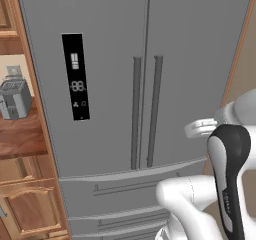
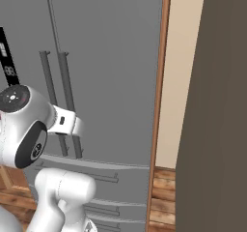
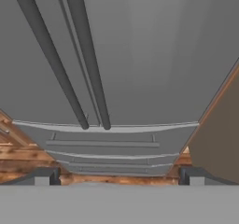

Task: Retrieve the banana and mango from the fridge and place them into the bowl on the dining table.

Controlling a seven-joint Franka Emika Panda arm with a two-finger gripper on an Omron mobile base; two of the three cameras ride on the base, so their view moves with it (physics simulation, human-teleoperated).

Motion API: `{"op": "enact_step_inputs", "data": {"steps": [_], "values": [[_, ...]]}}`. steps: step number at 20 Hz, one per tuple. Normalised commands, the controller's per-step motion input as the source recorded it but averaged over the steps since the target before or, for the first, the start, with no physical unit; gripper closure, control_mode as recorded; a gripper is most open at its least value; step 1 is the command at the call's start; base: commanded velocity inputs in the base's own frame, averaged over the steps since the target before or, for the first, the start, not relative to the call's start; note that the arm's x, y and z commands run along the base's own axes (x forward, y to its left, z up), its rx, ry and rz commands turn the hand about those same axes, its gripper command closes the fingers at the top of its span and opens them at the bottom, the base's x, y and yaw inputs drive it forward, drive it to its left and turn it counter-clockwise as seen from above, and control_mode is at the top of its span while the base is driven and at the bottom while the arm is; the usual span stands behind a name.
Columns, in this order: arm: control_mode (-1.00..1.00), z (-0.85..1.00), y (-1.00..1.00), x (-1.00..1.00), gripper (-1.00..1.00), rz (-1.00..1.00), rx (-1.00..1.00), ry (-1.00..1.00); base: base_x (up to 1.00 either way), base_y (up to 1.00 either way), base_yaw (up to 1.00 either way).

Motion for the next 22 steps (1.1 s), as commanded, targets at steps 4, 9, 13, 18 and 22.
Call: {"op": "enact_step_inputs", "data": {"steps": [4,9,13,18,22], "values": [[-1.00,0.00,0.00,0.03,-1.00,0.00,0.00,0.00,0.00,0.00,0.00],[1.00,0.00,0.00,0.00,-1.00,0.00,0.00,0.00,-0.08,0.00,0.00],[1.00,0.00,0.00,0.00,-1.00,0.00,0.00,0.00,-0.32,0.13,0.00],[1.00,0.00,0.00,0.00,-1.00,0.00,0.00,0.00,-0.44,0.38,0.00],[1.00,0.00,0.00,0.00,-1.00,0.00,0.00,0.00,-0.51,0.43,0.00]]}}
